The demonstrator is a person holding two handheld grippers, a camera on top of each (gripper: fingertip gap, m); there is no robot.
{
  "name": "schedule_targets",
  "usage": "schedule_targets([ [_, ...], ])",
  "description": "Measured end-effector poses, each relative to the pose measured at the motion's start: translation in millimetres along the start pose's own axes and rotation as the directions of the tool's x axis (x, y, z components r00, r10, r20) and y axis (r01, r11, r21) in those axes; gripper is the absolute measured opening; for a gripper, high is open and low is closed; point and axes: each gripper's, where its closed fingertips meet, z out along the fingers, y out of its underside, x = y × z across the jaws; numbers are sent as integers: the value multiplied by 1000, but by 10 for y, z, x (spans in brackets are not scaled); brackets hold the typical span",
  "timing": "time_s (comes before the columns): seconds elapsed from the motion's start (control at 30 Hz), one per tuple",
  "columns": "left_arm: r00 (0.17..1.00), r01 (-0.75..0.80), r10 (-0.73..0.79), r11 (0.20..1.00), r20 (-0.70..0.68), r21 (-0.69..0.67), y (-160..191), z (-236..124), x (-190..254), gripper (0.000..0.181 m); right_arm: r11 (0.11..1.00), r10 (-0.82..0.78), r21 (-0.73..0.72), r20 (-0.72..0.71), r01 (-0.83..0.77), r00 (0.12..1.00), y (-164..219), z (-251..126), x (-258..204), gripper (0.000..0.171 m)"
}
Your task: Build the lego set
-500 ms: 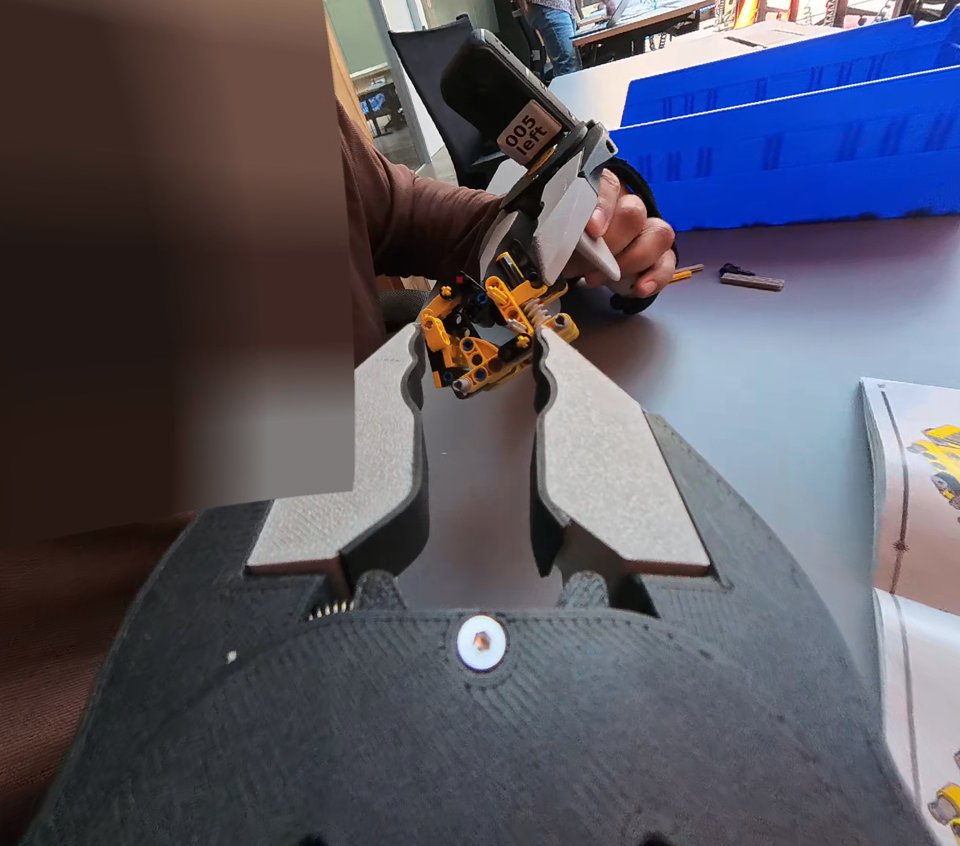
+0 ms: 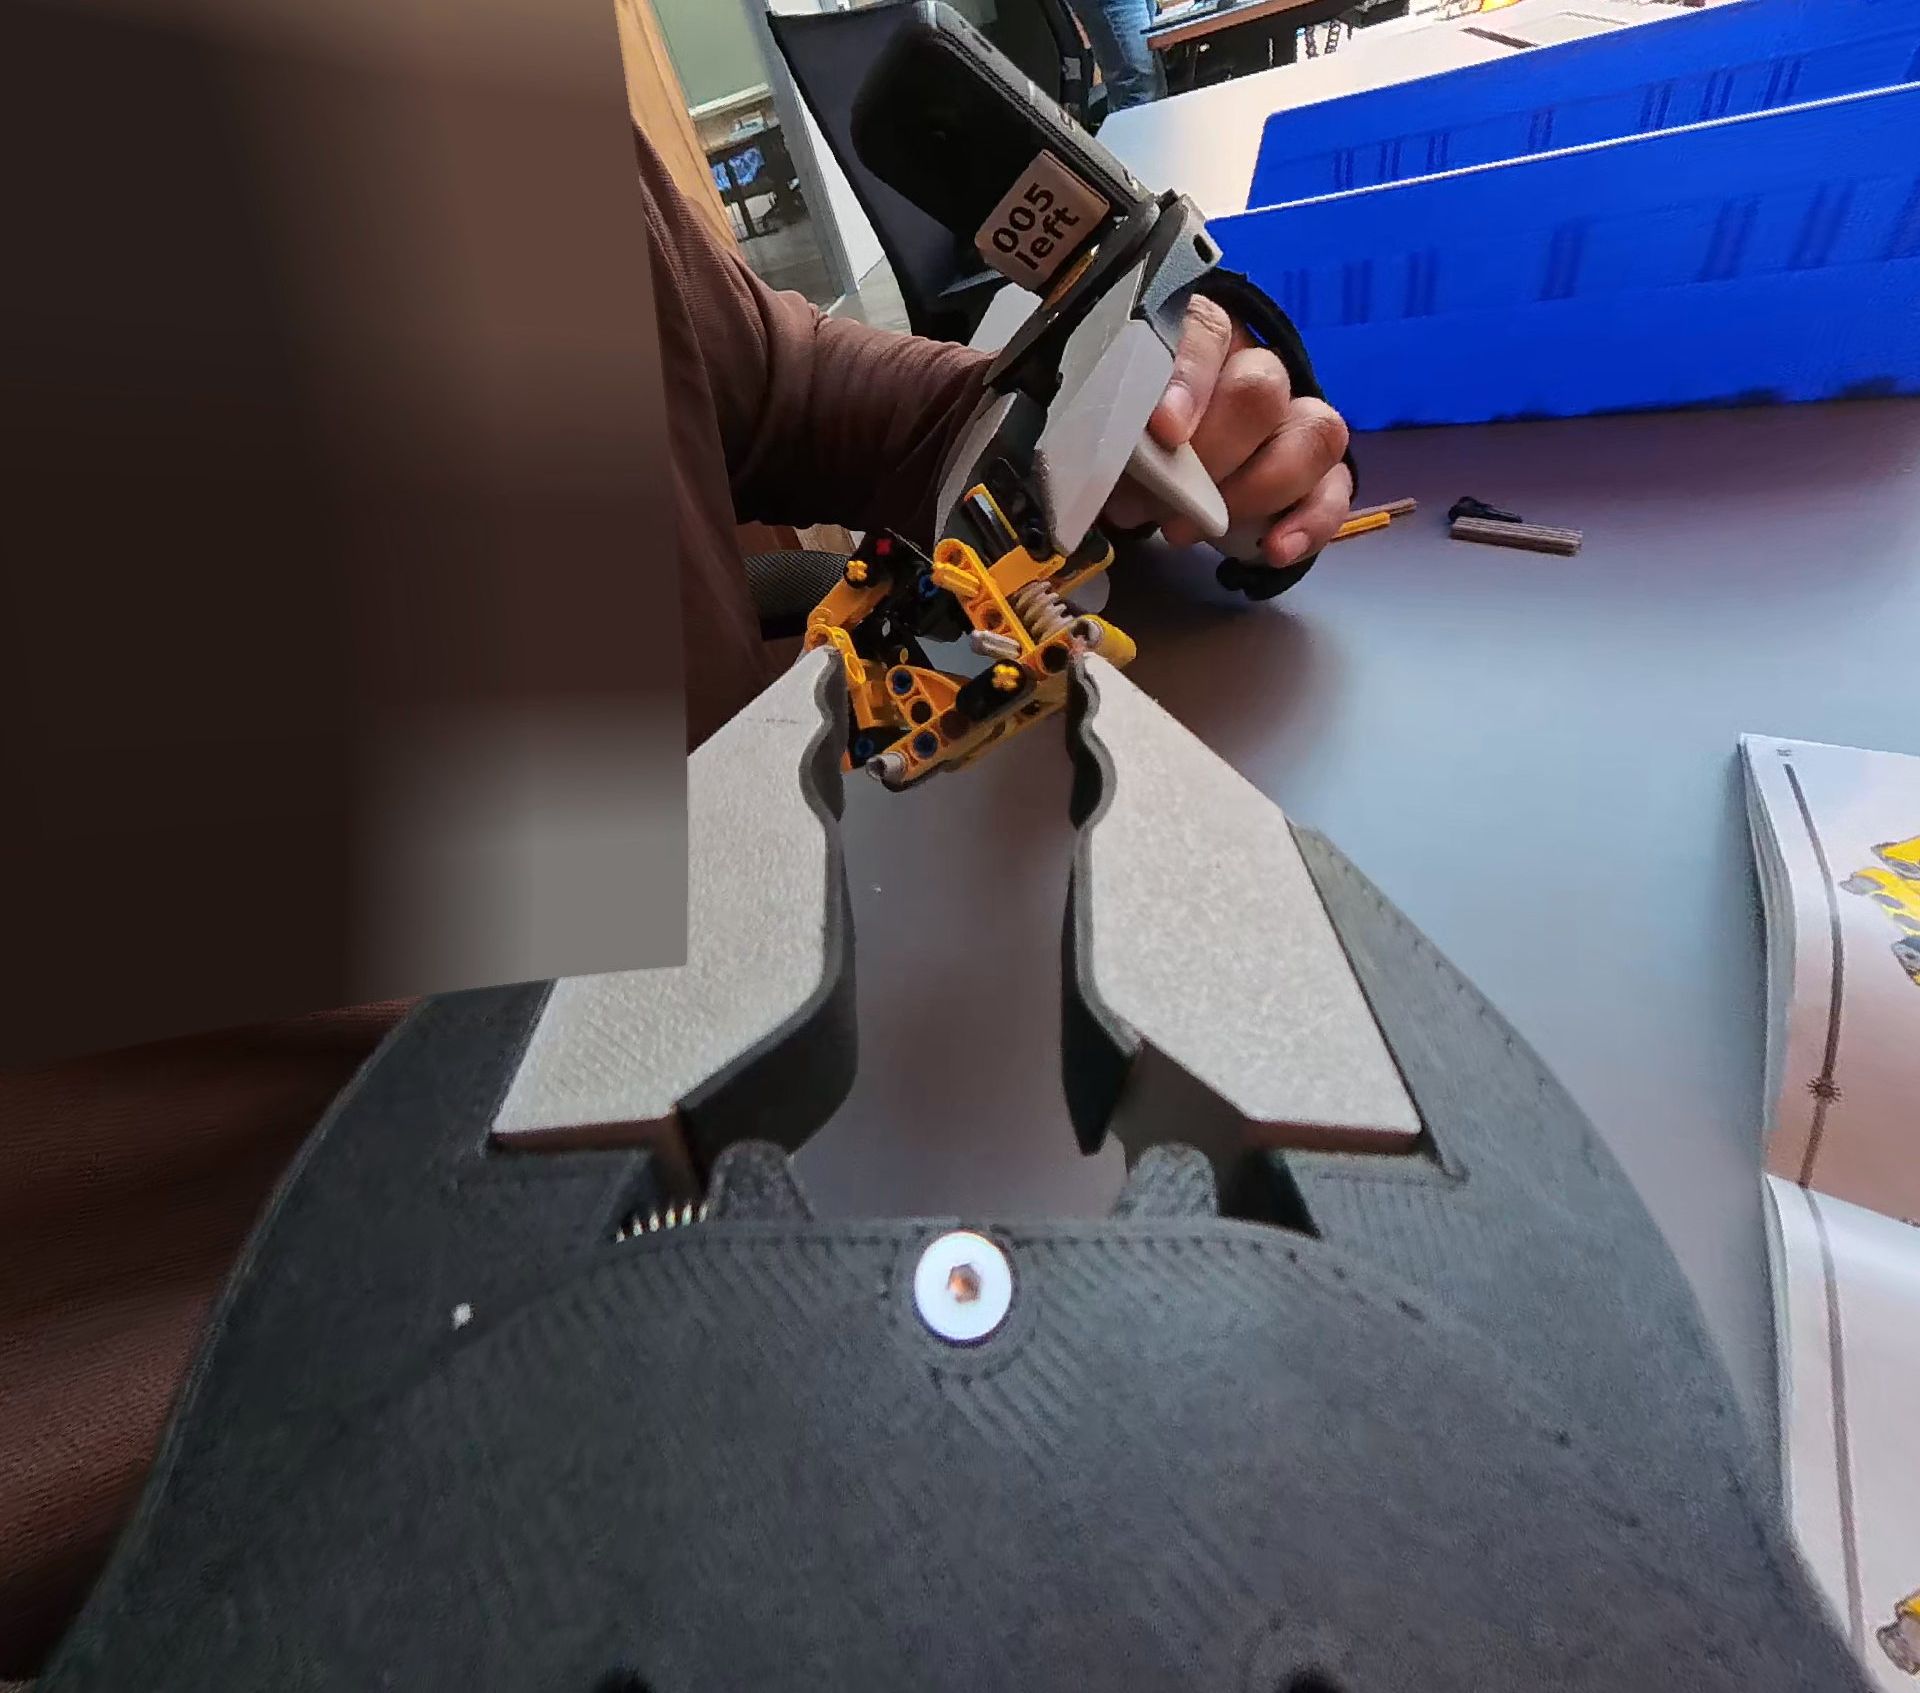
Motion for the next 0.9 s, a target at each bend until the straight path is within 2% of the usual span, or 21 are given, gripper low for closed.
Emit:
schedule_targets([
  [0.33, 1000, 14, -14, 1000, -5, -4, 12, 18, -2, 33, 1000, -15, -8, -12, 15, 1000, -2, -6, -3, 39],
  [0.43, 992, 124, -126, 987, -13, -99, 156, 42, -20, 33, 998, -37, -61, -46, 34, 998, 95, -10, 73, 39],
  [0.47, 975, 214, -221, 959, -19, -183, 258, 55, -15, 33, 996, -49, -77, -60, 44, 997, 130, -12, 110, 41],
  [0.53, 900, 401, -435, 841, -14, -364, 452, 91, 61, 33, 994, -49, -100, -73, 41, 996, 189, -19, 174, 42],
  [0.63, 847, 466, -530, 716, 29, -519, 627, 119, 173, 33, 990, -66, -129, -59, 58, 996, 252, -24, 198, 44],
  [0.73, 755, 560, -656, 638, 8, -528, 595, 134, 290, 33, 978, -122, -174, -46, 112, 991, 314, -2, 179, 49],
  [0.9, 736, 584, -677, 628, 8, -514, 594, 152, 293, 33, 935, -229, -293, -67, 201, 971, 484, 104, 167, 46],
])
